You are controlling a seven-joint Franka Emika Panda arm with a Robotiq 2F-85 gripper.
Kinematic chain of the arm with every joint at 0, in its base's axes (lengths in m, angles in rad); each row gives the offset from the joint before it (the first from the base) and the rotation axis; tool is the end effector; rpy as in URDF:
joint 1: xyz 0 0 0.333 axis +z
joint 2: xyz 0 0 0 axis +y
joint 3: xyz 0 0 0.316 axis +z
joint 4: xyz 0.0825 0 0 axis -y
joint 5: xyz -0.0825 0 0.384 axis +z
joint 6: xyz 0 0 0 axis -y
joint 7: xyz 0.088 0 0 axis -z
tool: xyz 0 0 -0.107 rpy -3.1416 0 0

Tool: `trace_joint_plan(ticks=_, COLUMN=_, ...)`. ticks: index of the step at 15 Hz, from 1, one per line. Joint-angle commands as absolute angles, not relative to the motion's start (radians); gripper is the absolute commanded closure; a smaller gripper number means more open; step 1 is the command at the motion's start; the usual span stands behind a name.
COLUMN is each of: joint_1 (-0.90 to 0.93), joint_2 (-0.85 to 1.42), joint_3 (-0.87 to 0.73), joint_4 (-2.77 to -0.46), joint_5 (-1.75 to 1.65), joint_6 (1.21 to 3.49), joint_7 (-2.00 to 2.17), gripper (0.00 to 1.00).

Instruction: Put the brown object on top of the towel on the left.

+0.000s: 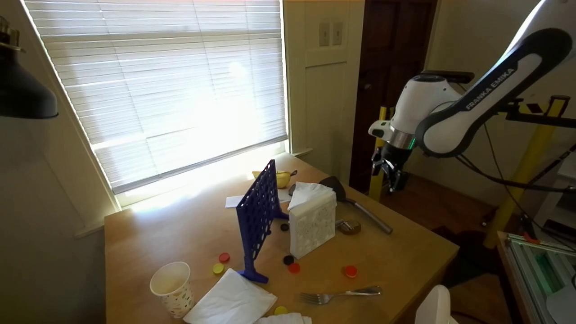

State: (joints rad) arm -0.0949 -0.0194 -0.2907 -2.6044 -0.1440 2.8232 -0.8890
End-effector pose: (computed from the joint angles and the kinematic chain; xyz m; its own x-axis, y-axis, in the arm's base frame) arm 0.4286 -0.1659 0.2843 0.7961 0.5984 0.0909 0.5692 -0.7912 0.2234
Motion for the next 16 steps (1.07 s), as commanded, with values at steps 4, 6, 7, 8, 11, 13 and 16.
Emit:
trace_joint_plan(ticks=4, joint_1=-0.071, joint_2=0.117, joint_3=-0.230, joint_4=-2.569, joint_5=0.047, joint_6=2.908, joint_7=-0.985, gripper=0.00)
trace_joint_plan(ticks=6, joint_1=-0.125, joint_2=0.134, joint_3=-0.175, joint_4=-2.554, joint_5=0.022, joint_6=2.908, joint_7=-0.962, gripper=0.00)
trace_joint_plan(ticks=7, joint_1=-0.126, joint_2=0.135, joint_3=-0.175, joint_4=-2.552, joint_5=0.022, joint_6=2.908, joint_7=-0.963, gripper=0.00)
trace_joint_plan(ticks=8, joint_1=-0.126, joint_2=0.135, joint_3=-0.175, joint_4=-2.550, joint_5=0.023, joint_6=2.908, joint_7=-0.963, gripper=0.00)
trace_joint_plan(ticks=11, joint_1=-0.140, joint_2=0.197, joint_3=-0.112, joint_4=-2.514, joint_5=0.276, joint_6=2.916, joint_7=-1.126, gripper=0.00)
trace_joint_plan(ticks=13, joint_1=-0.170, joint_2=0.239, joint_3=-0.069, joint_4=-2.488, joint_5=0.367, joint_6=2.927, joint_7=-1.201, gripper=0.00)
trace_joint_plan(ticks=16, joint_1=-0.221, joint_2=0.301, joint_3=-0.016, joint_4=-2.446, joint_5=0.435, joint_6=2.929, joint_7=-1.311, gripper=0.00)
